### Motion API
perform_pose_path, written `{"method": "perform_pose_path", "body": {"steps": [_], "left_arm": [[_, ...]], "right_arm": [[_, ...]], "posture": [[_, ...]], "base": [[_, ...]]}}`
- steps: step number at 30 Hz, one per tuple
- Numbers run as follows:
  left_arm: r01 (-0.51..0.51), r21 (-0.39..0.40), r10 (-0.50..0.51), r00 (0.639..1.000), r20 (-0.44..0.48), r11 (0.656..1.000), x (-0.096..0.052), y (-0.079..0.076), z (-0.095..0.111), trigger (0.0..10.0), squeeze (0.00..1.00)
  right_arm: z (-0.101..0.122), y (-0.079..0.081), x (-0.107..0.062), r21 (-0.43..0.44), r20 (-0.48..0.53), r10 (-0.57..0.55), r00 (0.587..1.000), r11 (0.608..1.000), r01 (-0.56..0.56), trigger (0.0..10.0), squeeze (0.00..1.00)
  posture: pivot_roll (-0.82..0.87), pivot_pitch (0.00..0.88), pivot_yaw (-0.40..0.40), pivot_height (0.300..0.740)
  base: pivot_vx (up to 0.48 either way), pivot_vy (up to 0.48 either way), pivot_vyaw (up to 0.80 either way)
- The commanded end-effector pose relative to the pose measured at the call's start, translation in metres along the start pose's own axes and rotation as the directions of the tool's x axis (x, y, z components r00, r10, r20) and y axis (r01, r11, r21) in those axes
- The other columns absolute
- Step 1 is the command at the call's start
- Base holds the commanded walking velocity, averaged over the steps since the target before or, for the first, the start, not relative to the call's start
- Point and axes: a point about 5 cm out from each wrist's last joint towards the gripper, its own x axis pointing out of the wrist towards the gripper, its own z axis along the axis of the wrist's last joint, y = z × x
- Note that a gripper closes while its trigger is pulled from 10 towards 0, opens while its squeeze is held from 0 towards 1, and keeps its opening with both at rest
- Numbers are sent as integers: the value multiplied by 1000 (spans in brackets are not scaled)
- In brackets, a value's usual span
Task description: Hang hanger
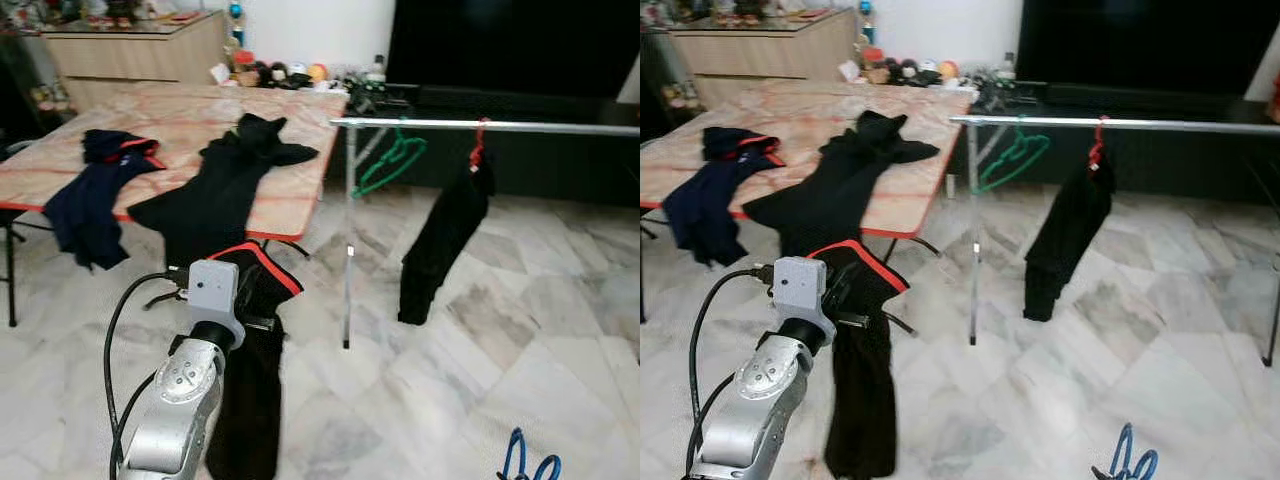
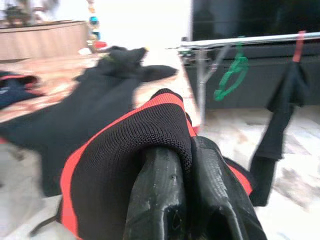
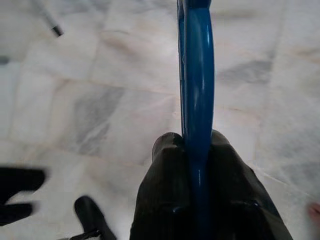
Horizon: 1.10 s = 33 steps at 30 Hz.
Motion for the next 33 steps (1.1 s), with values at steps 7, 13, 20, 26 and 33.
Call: {"method": "perform_pose_path", "body": {"steps": [7, 13, 20, 26, 33], "left_arm": [[1, 1, -1, 999, 51, 1000, 4, 0, 13, 10000, 0], [-1, 1, 0, 999, 50, 1000, 4, 1, 14, 10000, 0], [-1, 1, 1, 999, 49, 1000, 5, 2, 15, 10000, 0], [-8, 6, 8, 999, 47, 1000, 3, 5, 16, 10000, 0], [-40, -30, 41, 999, 31, 999, 1, 10, 14, 10000, 0]], "right_arm": [[-4, 14, 0, 16, -21, 34, 999, 999, -34, 10000, 0], [-1, 12, 1, 28, -16, 29, 999, 999, -28, 10000, 0], [2, 12, 1, 31, -6, 29, 1000, 999, -29, 10000, 0], [3, 13, 2, 26, -5, 31, 1000, 999, -31, 10000, 0], [2, 16, 2, 11, -11, 46, 999, 999, -46, 10000, 0]], "posture": [[44, 37, 13, 740], [43, 63, 15, 740], [49, 88, 15, 740], [56, 97, 15, 740], [58, 102, 15, 740]], "base": [[0, 480, 0], [0, 480, 0], [0, 480, 0], [0, 480, 0], [0, 435, 0]]}}
